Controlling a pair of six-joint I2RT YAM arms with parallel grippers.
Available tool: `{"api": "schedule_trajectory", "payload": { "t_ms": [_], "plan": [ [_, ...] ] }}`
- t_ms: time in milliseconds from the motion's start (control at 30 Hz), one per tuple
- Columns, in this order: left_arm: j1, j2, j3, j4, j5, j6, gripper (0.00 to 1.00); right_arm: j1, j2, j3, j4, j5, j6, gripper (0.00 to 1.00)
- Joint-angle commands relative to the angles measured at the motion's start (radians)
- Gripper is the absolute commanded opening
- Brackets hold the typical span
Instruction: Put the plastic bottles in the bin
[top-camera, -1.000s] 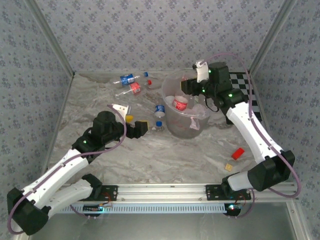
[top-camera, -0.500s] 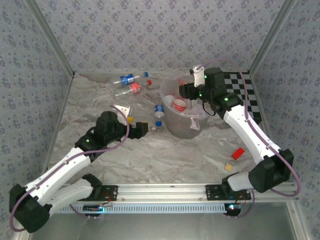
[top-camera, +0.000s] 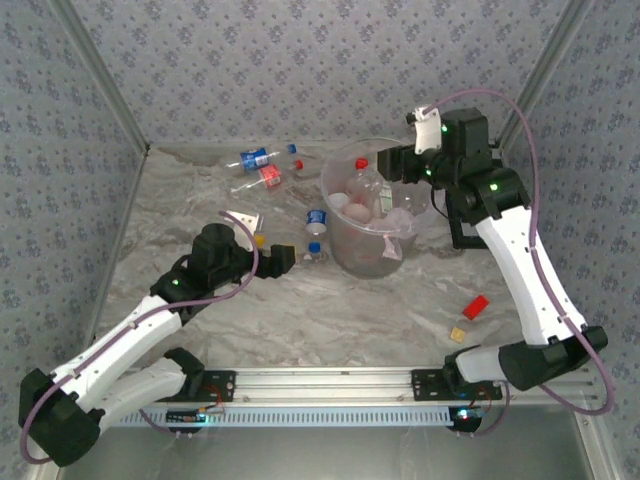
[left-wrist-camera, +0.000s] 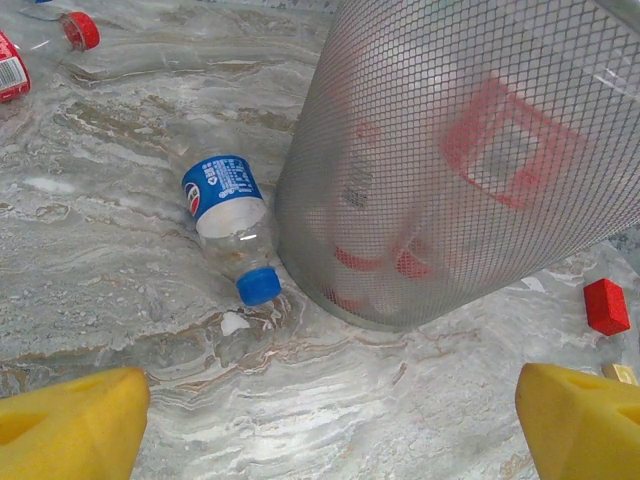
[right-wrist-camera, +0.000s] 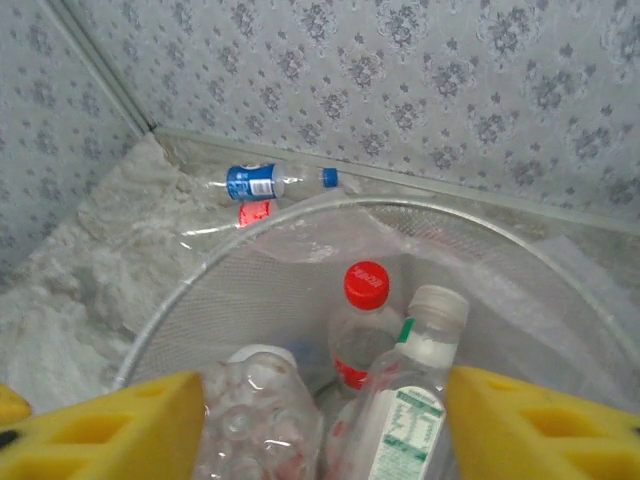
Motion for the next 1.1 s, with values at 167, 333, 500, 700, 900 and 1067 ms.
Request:
{"api": "schedule_trajectory", "payload": {
  "t_ms": [167,333,500,700,900,1067],
  "plan": [
    [0.013,-0.076,-0.032,-0.006,-0.015,-0.014,0.94,0.086,0.097,0.024,-0.080,0.090,-0.033,0.39],
    [0.020,-0.075,-0.025,-0.035,-0.043,-0.019,0.94,0.113,0.119,-0.112,-0.069,0.075,-0.016,0.25],
    [0.057,-0.017,-0.019,-0.042,-0.063,-0.066,0.93,0.187,0.121,-0.269,-0.048,0.127,0.003,0.24],
    [0.094,0.096,0.025,-0.034,-0.049,-0.101,0.91,0.168,0.163,-0.330,-0.010,0.079,0.055,0.21],
    [0.093,0.199,0.046,0.023,-0.004,-0.146,0.86,0.127,0.230,-0.279,-0.052,0.010,0.113,0.21],
    [0.094,0.249,0.053,0.046,0.008,-0.155,0.82,0.096,0.252,-0.228,-0.087,-0.030,0.126,0.22]
  ]
}}
